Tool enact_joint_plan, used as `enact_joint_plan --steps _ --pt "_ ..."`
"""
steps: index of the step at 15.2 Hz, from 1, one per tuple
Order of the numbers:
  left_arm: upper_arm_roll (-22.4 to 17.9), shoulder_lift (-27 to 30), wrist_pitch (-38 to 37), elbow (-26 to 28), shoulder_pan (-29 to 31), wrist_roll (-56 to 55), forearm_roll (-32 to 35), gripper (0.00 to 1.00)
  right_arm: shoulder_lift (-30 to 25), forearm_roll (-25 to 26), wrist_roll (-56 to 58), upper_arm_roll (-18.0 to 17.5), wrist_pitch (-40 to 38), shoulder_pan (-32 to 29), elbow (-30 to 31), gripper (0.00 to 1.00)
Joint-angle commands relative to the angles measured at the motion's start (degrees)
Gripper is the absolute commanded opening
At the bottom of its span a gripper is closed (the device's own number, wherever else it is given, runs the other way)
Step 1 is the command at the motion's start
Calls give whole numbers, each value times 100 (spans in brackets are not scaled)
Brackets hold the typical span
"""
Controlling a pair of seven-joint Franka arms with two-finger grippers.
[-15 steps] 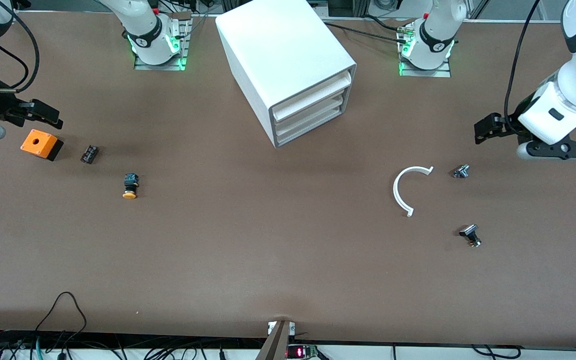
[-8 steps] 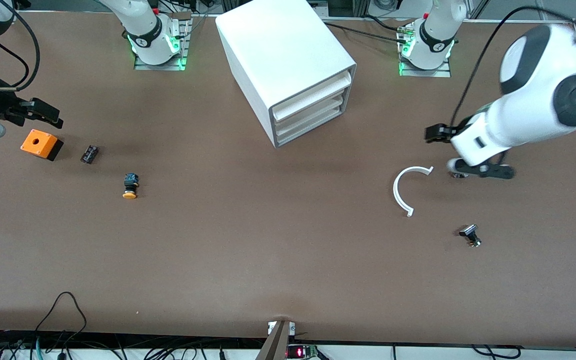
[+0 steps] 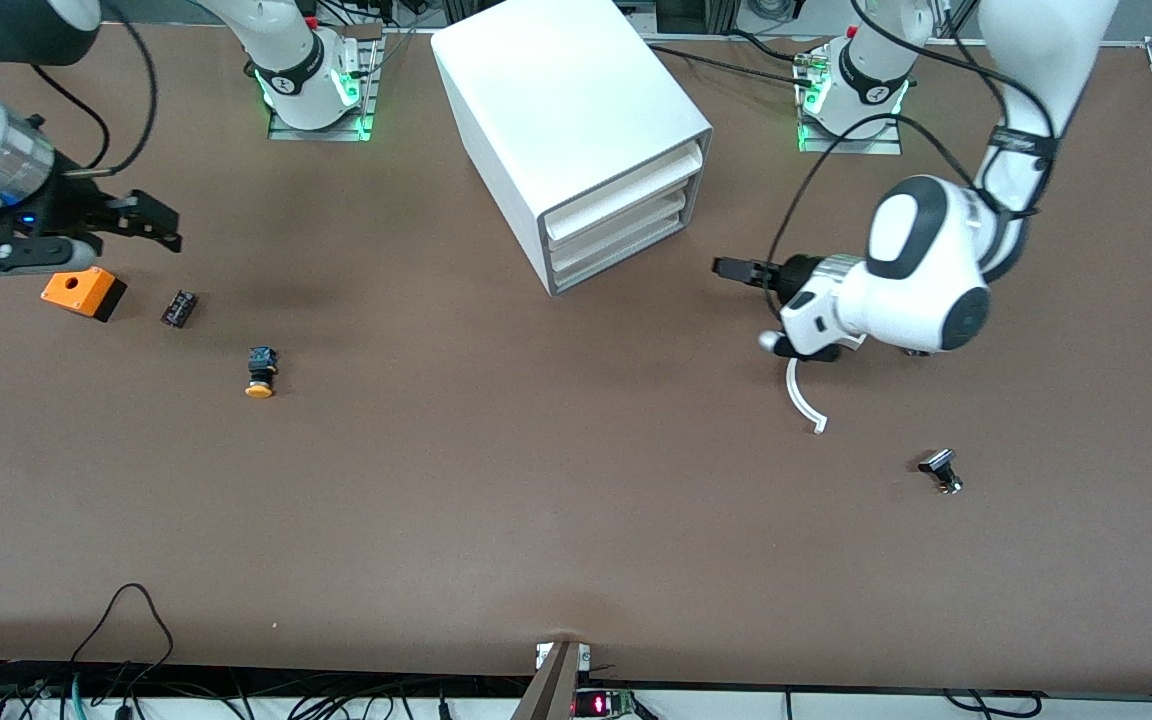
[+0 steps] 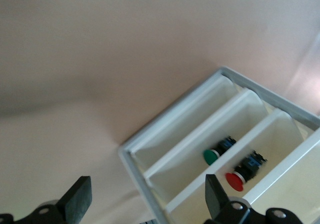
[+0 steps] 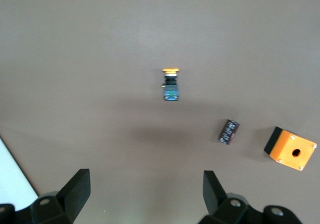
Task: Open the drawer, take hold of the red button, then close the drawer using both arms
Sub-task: 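Reach the left gripper to the white cabinet's drawer handle, then pull the drawer open with the left gripper while the right gripper approaches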
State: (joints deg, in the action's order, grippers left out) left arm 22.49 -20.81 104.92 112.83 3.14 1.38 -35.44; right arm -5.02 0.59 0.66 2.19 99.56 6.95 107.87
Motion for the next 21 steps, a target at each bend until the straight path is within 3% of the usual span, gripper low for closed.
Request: enact_joint_plan --steps 1,4,8,13,15,18,20,21 --pt "159 7 414 615 -86 590 -908 100 -8 29 -57 -420 1 61 -28 100" --pt "343 -46 503 924 -103 995 -1534 100 325 2 4 -816 46 350 -589 100" --pt "765 -46 792 1188 -112 1057 -1650 99 687 11 109 -835 46 624 -1258 100" --pt "1152 -46 1346 1469 -138 1057 -1711 98 1082 -7 1207 -835 238 659 -1769 100" --pt "1188 -55 1434 1496 -165 1057 -1738 93 1100 -120 1261 -835 405 676 -1769 100" --pt "1197 -55 1460 1513 -218 1066 -1738 76 1257 -796 1540 -843 432 694 -1795 100" --pt "1197 -63 1487 1557 -218 1075 -1738 61 1494 -763 1988 -852 668 939 -2049 100" --pt "1188 -63 1496 1566 -218 1118 -1738 59 1652 -745 2104 -844 705 1106 -2259 100"
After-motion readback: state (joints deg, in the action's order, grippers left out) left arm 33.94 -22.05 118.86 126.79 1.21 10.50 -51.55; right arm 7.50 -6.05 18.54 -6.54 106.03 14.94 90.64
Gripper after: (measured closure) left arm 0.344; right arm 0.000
